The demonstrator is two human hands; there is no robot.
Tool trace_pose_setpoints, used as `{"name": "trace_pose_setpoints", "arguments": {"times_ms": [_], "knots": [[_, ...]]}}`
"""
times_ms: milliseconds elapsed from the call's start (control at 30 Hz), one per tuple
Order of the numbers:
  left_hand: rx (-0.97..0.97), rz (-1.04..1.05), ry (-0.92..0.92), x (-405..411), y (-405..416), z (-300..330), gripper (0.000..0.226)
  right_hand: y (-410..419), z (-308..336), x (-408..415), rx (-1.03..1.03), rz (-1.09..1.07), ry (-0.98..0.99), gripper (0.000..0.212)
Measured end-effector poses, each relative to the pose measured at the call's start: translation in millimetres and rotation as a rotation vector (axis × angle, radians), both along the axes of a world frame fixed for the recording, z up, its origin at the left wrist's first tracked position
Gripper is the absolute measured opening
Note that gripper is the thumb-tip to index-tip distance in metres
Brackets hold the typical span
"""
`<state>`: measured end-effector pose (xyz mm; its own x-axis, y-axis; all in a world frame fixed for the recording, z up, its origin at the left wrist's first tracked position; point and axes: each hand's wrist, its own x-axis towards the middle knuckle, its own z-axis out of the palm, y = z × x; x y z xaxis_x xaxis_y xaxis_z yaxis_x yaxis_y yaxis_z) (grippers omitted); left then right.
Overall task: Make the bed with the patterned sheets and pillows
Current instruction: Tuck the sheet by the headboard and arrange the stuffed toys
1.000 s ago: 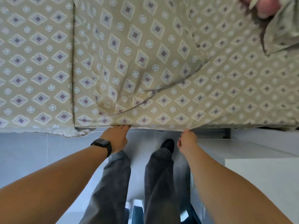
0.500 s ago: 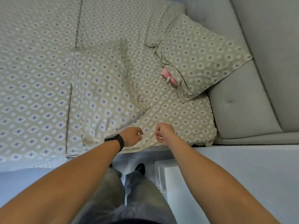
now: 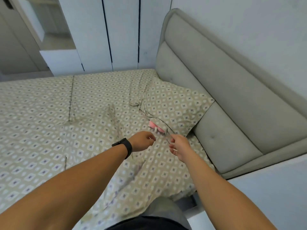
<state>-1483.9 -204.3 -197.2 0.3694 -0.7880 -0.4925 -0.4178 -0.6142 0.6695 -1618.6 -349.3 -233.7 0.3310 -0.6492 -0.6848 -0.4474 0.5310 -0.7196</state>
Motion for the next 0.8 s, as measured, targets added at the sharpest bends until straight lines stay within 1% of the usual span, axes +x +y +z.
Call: {"name": "trace_pose_setpoints", "arguments": {"times_ms": [133, 267, 333, 433, 500, 567, 667, 800], "knots": [[0.041, -0.047, 0.041, 12.0, -27.8, 1.4, 0.029, -60.1, -8.3, 7.4, -0.022, -0.022, 0.07, 0.012], [0.072, -0.005, 0.037, 24.8, -48.9, -7.7, 0.029, -125.4, -21.6, 18.6, -0.057, 0.017, 0.193, 0.015], [0.087, 0.029, 0.035, 33.5, -68.7, -11.9, 0.029, -166.8, -30.9, 29.9, -0.079, 0.079, 0.272, 0.014], [0.103, 0.093, 0.016, 52.1, -106.0, -18.1, 0.029, -233.5, -54.7, 61.0, -0.193, 0.253, 0.394, 0.013], [0.108, 0.126, -0.001, 63.7, -132.5, -21.6, 0.028, -268.5, -58.8, 81.6, -0.272, 0.285, 0.466, 0.019], [0.115, 0.15, 0.001, 72.1, -158.1, -26.7, 0.027, -298.6, -64.3, 98.1, -0.313, 0.25, 0.467, 0.024], [0.107, 0.173, -0.016, 85.9, -191.6, -38.4, 0.028, -349.6, -79.0, 115.5, -0.317, 0.19, 0.485, 0.048], [0.135, 0.234, 0.015, 103.8, -209.9, -69.3, 0.023, -414.9, -115.7, 131.7, -0.279, 0.109, 0.54, 0.063]]}}
